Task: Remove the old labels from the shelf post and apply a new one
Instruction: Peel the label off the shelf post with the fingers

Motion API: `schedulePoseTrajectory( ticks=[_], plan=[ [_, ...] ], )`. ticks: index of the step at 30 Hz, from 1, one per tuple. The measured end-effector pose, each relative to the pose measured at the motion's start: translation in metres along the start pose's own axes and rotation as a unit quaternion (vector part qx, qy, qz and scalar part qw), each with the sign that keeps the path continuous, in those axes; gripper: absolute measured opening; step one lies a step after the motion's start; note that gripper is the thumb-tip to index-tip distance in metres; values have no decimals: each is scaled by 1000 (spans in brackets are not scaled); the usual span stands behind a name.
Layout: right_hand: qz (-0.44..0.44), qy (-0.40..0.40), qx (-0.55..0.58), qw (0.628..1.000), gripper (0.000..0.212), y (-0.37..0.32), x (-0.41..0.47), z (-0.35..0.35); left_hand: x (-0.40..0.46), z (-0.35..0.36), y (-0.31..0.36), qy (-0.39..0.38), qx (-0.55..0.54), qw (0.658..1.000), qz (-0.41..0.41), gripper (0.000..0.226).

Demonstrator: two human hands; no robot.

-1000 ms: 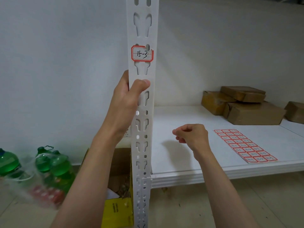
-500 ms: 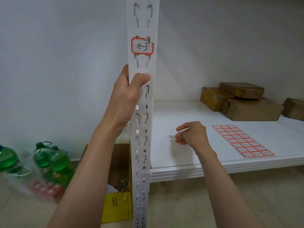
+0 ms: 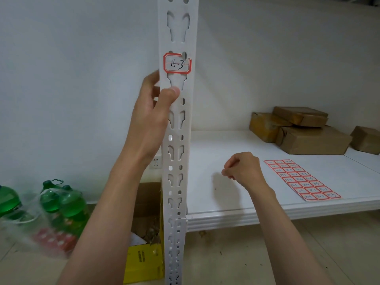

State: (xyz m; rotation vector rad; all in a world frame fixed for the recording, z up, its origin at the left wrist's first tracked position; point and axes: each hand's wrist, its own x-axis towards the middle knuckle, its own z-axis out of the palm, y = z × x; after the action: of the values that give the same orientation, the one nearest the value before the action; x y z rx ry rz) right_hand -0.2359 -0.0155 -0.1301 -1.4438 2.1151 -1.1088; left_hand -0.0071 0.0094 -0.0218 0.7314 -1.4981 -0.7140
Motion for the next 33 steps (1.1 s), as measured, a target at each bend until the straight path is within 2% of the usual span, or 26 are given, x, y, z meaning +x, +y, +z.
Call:
schedulePoseTrajectory(
  ticks=[3,7,10,14,18,23,30,33],
  plan=[
    [-24,10,9,1000,11,-4,-1,-1,3,-5,5,60,26,997,42,66],
    [-104,66,81,989,25,-28,-6,-8,2,-11,9,101,111,979,139,66],
    [-190,120,171,959,23,-67,-17,-19,3,-14,11,124,179,950,224,57],
    [-269,157,272,911,18,-114,-41,-34,6,-14,14,158,269,893,325,39],
    [-322,165,302,882,16,-143,-64,-38,7,-10,17,173,316,873,330,25],
    [-359,163,303,868,13,-160,-76,-37,12,-9,24,209,335,853,342,15],
    [-429,228,272,831,7,-167,-77,-33,19,1,27,242,308,862,322,13],
    [-439,249,247,827,9,-167,-74,-32,20,4,31,252,306,860,320,14]
  ],
)
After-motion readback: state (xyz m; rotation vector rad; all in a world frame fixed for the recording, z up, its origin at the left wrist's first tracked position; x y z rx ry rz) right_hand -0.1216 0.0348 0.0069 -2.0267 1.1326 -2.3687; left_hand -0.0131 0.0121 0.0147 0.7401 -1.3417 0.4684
